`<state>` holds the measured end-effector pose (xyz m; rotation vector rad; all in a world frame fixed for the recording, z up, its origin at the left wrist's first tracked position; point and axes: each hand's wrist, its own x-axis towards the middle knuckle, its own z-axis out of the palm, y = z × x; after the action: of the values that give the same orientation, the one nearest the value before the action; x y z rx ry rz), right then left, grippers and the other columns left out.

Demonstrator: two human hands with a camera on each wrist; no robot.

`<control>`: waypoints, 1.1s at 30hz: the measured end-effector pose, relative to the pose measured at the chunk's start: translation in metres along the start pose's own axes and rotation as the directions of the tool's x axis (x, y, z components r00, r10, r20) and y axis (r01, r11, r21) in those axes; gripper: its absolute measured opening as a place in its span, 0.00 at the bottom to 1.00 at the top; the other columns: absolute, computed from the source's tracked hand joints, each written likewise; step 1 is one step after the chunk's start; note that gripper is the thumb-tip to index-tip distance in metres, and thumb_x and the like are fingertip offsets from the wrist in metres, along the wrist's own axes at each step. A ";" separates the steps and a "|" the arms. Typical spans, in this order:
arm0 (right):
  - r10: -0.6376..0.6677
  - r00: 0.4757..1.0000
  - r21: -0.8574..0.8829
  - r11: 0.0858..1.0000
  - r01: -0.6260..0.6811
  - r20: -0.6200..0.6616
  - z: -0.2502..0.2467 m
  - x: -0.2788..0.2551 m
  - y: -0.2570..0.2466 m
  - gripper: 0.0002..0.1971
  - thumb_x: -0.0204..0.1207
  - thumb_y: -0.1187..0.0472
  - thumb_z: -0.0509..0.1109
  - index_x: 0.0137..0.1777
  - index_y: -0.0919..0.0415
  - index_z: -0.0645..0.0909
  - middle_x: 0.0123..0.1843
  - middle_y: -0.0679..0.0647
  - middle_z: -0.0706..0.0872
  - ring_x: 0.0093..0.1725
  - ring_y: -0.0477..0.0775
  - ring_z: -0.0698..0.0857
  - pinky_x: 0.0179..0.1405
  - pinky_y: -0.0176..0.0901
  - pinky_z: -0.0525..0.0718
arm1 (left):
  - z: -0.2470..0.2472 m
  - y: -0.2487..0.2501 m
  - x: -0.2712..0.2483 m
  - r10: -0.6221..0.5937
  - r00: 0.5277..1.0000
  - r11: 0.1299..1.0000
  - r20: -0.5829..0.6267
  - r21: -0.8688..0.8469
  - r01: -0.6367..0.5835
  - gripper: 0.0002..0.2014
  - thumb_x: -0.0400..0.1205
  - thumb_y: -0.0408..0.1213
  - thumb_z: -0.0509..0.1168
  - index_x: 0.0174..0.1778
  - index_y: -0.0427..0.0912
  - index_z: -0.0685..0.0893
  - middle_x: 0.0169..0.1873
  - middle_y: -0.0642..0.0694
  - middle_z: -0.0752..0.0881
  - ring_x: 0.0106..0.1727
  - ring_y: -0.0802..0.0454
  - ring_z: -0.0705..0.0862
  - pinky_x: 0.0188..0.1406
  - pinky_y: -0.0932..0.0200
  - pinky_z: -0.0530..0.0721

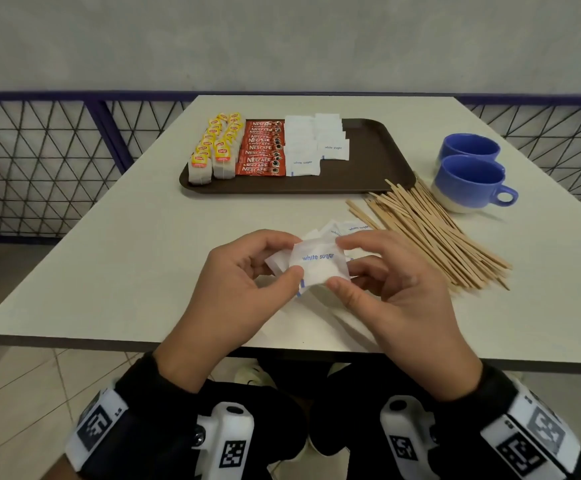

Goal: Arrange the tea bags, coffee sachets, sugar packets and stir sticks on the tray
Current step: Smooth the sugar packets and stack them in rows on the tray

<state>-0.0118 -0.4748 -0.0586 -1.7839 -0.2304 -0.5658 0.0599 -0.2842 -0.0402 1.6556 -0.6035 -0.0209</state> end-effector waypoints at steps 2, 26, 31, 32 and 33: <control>0.106 0.994 0.128 0.986 -0.104 -0.007 0.000 0.003 0.000 0.27 0.73 0.73 0.80 0.70 0.53 0.83 0.66 0.53 0.85 0.51 0.56 0.91 0.50 0.52 0.91 | 0.001 0.001 0.000 -0.009 1.000 1.000 0.014 0.024 0.008 0.18 0.78 0.21 0.72 0.55 0.50 0.89 0.49 0.53 0.94 0.50 0.49 0.92 0.53 0.42 0.90; 0.195 0.977 0.197 0.958 -0.209 0.089 -0.001 0.008 -0.004 0.12 0.77 0.71 0.77 0.59 0.62 0.89 0.47 0.53 0.95 0.42 0.51 0.91 0.45 0.42 0.88 | 0.004 0.011 -0.001 -0.062 0.998 0.993 -0.017 0.101 0.063 0.34 0.75 0.33 0.80 0.70 0.65 0.74 0.38 0.47 0.93 0.41 0.46 0.91 0.53 0.50 0.89; 0.201 0.974 0.174 0.960 -0.217 0.105 0.000 0.008 -0.005 0.12 0.76 0.70 0.78 0.58 0.60 0.89 0.49 0.55 0.95 0.47 0.55 0.93 0.49 0.50 0.90 | 0.005 0.012 -0.001 -0.079 0.997 0.990 0.013 0.118 0.077 0.32 0.76 0.35 0.80 0.69 0.66 0.75 0.41 0.54 0.94 0.41 0.47 0.90 0.55 0.53 0.88; 0.195 0.975 0.160 0.964 -0.210 0.103 0.000 0.008 -0.004 0.12 0.76 0.69 0.78 0.58 0.59 0.89 0.50 0.55 0.94 0.47 0.56 0.93 0.50 0.54 0.90 | 0.005 0.012 -0.001 -0.076 0.997 0.990 0.014 0.123 0.073 0.31 0.76 0.35 0.79 0.69 0.66 0.75 0.41 0.54 0.94 0.41 0.47 0.90 0.55 0.51 0.88; 0.191 0.977 0.146 0.968 -0.204 0.100 -0.001 0.008 -0.004 0.12 0.76 0.68 0.79 0.58 0.57 0.89 0.50 0.55 0.94 0.47 0.58 0.92 0.51 0.58 0.90 | 0.004 0.012 -0.001 -0.071 0.997 0.989 0.015 0.128 0.069 0.31 0.76 0.35 0.79 0.69 0.65 0.76 0.40 0.53 0.94 0.41 0.47 0.89 0.55 0.49 0.88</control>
<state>-0.0068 -0.4753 -0.0516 -1.6575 -0.1487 -0.3207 0.0533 -0.2886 -0.0300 1.8021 -0.5714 -0.0505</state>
